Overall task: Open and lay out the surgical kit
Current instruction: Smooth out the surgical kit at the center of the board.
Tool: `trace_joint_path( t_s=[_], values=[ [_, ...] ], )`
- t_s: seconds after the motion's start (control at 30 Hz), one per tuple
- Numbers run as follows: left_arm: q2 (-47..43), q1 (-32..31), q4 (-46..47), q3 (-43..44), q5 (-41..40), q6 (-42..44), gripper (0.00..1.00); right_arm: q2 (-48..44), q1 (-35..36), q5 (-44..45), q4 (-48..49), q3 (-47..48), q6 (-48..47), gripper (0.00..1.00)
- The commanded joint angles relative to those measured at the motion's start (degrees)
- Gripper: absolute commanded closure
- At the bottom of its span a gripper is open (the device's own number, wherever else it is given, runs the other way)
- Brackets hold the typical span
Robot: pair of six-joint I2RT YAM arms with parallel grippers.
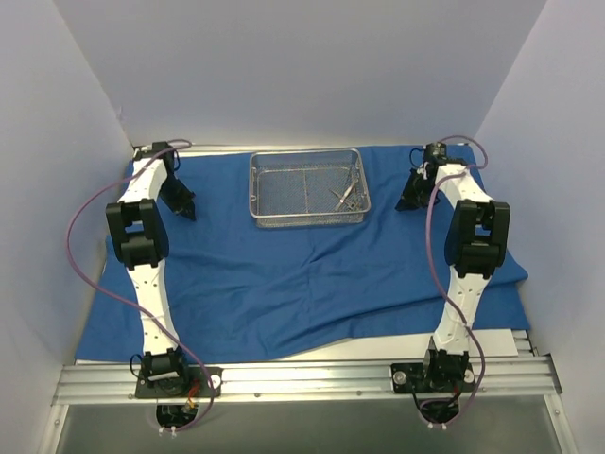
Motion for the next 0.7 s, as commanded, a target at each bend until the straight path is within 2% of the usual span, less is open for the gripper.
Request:
trace_joint_path(
  t_s=[0.0, 0.13, 0.27, 0.37, 0.53, 0.67],
  values=[
    [1.84, 0.06, -1.19, 3.2, 1.63, -0.39, 0.98, -0.84, -0.87, 1.37, -0.2, -1.52, -1.34, 1.0],
    [6.3, 0.15, -1.45, 7.5, 2.94, -1.89, 0.98, 1.27, -1.04, 1.37, 0.5, -2.4, -2.05, 1.0],
    [14.74, 0.77, -4.78, 17.51, 6.28, -2.51, 0.98, 4.52, -2.01, 0.84, 1.21, -2.4, -1.78, 1.0],
    [21.43, 1.9, -8.47, 29.62, 7.51, -2.77, 0.98, 6.54, -2.36, -1.35, 2.35, -2.4, -0.29, 1.0],
    [24.25, 4.98, -4.54, 30.19, 12.6, -4.7, 0.98, 8.22, -2.45, -4.08, 3.67, -2.66, 2.44, 1.0],
    [23.55, 7.27, -4.0, 29.93, 11.39, -4.09, 0.98, 9.36, -2.45, -3.47, 2.79, -0.74, 2.0, 1.0]
  ],
)
